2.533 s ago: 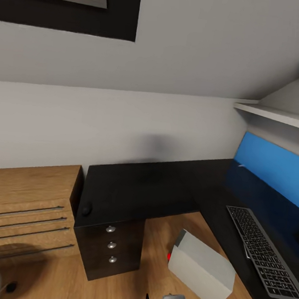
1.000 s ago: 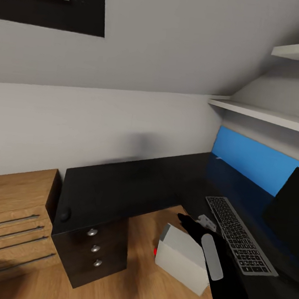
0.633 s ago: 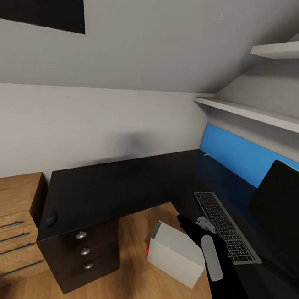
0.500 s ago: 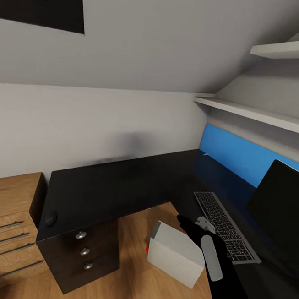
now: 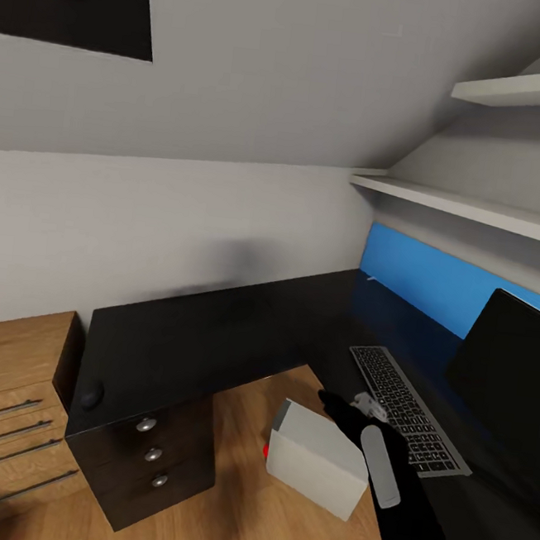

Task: In the bedroom, organize the workspace by keeping the computer under the desk, ensuring the monitor is on the desk, placing the keyboard on the desk next to the monitor, placing the mouse on the desk next to the keyboard, moving the folder from the swivel chair onto the desk next to the mouse, stacking the notebook on top of the folder with the pen on top of the notebook, and positioning the swivel chair next to the desk.

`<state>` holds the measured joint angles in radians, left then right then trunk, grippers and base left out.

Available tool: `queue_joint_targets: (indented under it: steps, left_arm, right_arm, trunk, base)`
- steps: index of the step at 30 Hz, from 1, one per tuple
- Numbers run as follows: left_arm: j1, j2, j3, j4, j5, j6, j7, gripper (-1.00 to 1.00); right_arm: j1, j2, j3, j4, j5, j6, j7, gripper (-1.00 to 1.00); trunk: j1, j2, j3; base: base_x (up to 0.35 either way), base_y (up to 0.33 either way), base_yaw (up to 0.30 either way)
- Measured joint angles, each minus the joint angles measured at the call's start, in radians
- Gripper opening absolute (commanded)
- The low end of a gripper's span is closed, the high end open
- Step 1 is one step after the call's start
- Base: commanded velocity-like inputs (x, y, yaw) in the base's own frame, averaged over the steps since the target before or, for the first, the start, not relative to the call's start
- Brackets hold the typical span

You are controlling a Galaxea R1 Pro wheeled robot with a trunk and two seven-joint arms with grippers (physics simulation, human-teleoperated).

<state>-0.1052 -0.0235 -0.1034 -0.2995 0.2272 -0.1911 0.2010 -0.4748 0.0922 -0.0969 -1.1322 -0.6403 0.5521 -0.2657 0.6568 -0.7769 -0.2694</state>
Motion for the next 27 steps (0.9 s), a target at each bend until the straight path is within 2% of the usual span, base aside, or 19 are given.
queue_joint_targets:
  steps: [7,14,27]
  left_arm:
    - [0.000,0.000,0.000,0.000,0.000,0.000,0.000,1.00]
    - [0.000,0.000,0.000,0.000,0.000,0.000,0.000,1.00]
    - [0.000,0.001,0.000,0.000,0.000,0.000,0.000,1.00]
  right_arm:
    - [0.000,0.001,0.000,0.009,-0.001,0.000,0.001,1.00]
    - [0.000,0.002,0.002,0.043,-0.004,-0.001,0.002,1.00]
    - [0.000,0.002,0.000,0.049,-0.004,-0.014,0.002,1.00]
  trunk:
    - [0.000,0.000,0.001]
    - [0.000,0.000,0.004]
    - [0.000,0.000,0.009]
  base:
    - [0.000,0.000,-0.143]
    - [0.000,0.000,-0.239]
    - [0.000,0.000,-0.253]
